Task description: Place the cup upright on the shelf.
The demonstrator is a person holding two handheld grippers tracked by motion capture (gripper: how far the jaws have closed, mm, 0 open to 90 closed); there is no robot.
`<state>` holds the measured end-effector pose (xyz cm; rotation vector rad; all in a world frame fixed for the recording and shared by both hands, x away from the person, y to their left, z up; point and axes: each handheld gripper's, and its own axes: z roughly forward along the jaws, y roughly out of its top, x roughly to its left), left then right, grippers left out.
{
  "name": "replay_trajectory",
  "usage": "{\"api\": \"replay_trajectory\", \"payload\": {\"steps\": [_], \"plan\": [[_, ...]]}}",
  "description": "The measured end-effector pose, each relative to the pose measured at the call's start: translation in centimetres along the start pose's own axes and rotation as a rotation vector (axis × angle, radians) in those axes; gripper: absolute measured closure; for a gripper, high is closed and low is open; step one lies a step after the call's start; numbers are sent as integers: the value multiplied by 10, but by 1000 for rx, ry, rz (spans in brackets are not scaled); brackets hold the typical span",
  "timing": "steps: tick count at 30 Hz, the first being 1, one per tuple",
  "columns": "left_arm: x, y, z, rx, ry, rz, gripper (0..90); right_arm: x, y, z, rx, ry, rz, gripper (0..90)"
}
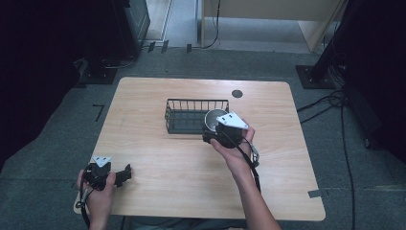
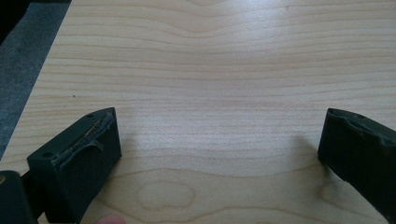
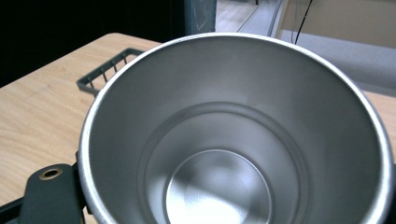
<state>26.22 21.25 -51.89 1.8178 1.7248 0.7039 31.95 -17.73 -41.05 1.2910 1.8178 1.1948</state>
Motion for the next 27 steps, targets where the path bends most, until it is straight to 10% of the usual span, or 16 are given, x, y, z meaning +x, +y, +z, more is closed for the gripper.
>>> {"api": "replay_trajectory", "payload": {"steps": [27], "plan": [[0, 0, 0, 0, 0, 1, 0, -9, 36, 59, -17, -72, -17, 176]]}}
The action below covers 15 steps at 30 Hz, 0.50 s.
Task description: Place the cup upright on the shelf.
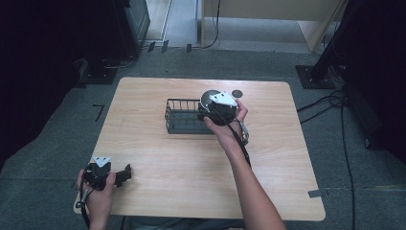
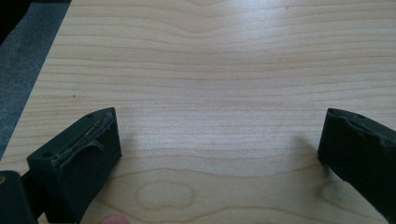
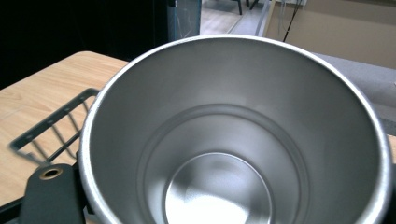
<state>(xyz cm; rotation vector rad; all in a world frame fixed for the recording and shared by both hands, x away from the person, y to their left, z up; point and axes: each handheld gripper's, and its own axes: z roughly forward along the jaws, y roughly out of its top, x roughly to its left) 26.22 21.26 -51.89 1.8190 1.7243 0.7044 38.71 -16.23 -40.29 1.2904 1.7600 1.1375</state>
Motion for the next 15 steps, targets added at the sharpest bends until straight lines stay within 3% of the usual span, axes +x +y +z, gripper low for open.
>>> {"api": "replay_trajectory", "payload": {"steps": [5, 15], "plan": [[0, 0, 0, 1, 0, 0, 0, -7, -1, 16, 29, 2, 32, 176], [0, 0, 0, 1, 0, 0, 0, -10, -12, 37, 97, -10, 43, 176]]}}
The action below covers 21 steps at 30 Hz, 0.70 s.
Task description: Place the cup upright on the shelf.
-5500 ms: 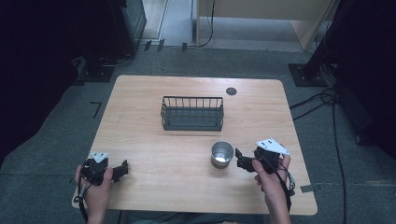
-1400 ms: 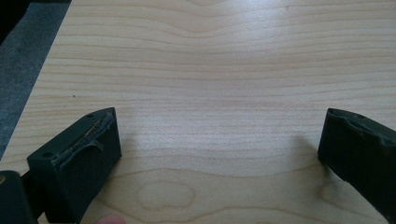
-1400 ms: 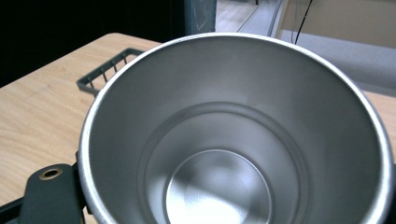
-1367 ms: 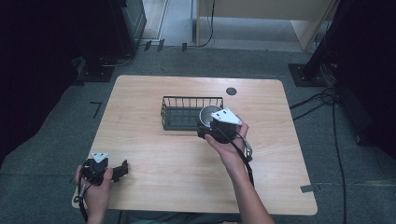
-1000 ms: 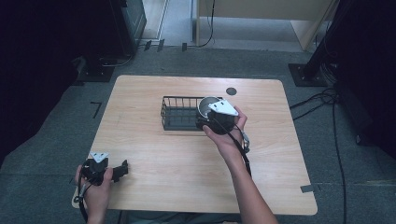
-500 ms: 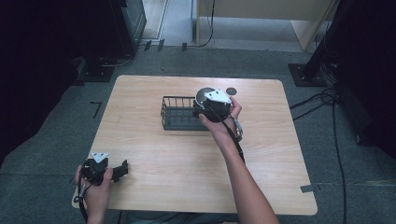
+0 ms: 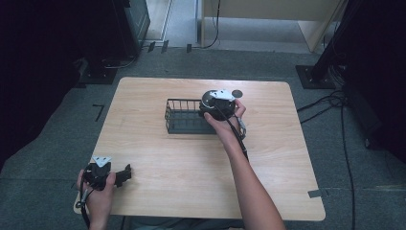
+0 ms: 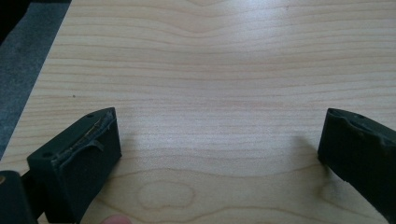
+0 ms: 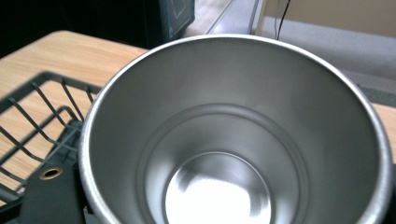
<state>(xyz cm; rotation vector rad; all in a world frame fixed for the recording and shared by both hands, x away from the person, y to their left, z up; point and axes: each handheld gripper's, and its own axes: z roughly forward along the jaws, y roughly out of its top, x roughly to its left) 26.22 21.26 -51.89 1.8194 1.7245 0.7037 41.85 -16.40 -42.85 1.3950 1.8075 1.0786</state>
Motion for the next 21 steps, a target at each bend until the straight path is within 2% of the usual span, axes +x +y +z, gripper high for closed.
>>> {"api": "replay_trajectory", "payload": {"steps": [10, 13, 21], "plan": [[0, 0, 0, 0, 0, 0, 0, 3, -7, 11, 104, 16, 13, 175], [0, 0, 0, -1, 0, 0, 0, 4, -7, 14, 132, 24, 4, 174], [0, 0, 0, 0, 0, 0, 0, 3, -4, 17, 181, 33, -5, 171]]}}
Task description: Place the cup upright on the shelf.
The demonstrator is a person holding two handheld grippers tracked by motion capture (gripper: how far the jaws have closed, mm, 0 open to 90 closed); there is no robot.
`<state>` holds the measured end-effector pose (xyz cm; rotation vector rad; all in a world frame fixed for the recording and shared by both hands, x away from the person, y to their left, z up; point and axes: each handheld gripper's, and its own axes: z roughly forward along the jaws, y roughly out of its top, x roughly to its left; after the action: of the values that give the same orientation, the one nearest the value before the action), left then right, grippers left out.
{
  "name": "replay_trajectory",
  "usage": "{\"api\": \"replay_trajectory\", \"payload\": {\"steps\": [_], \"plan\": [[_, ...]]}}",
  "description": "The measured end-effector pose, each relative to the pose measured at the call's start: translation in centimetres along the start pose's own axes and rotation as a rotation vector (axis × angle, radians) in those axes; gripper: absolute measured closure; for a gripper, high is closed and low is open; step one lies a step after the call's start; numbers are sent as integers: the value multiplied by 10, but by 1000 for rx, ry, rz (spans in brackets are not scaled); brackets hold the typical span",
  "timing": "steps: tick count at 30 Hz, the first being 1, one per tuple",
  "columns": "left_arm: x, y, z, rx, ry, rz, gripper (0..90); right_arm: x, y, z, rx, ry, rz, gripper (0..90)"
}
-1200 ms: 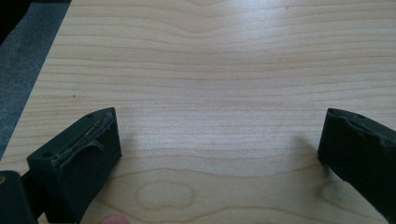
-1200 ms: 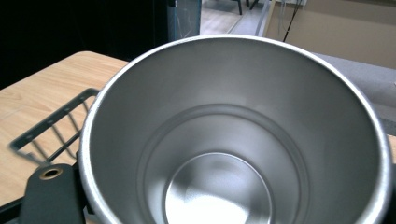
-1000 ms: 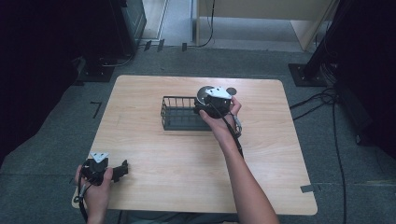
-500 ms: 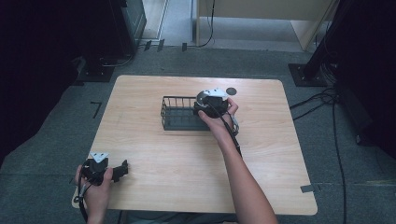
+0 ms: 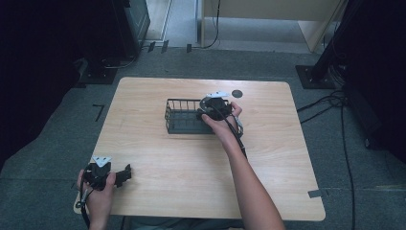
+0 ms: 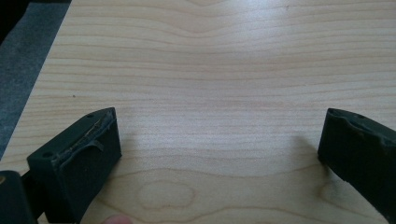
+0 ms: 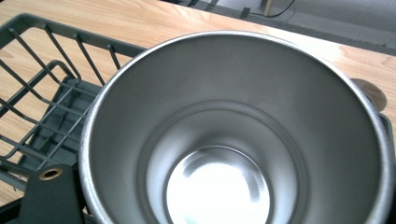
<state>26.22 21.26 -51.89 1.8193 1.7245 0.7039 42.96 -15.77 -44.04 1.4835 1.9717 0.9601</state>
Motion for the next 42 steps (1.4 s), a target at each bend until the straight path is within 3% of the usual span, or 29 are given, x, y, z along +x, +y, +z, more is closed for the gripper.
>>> {"api": "replay_trajectory", "payload": {"steps": [4, 13, 19, 31, 42], "plan": [[0, 0, 0, -1, 0, 0, 0, -1, 1, 0, 22, 5, -3, 155], [0, 0, 0, 0, 0, 0, 0, -5, 3, -8, 16, 32, 11, 106], [0, 0, 0, -1, 0, 0, 0, -4, 5, -19, 1, 62, 6, 0], [0, 0, 0, 0, 0, 0, 0, -12, 2, -49, -49, 46, 2, 0], [0, 0, 0, -1, 0, 0, 0, -31, -18, -76, -84, 35, 13, 0]]}}
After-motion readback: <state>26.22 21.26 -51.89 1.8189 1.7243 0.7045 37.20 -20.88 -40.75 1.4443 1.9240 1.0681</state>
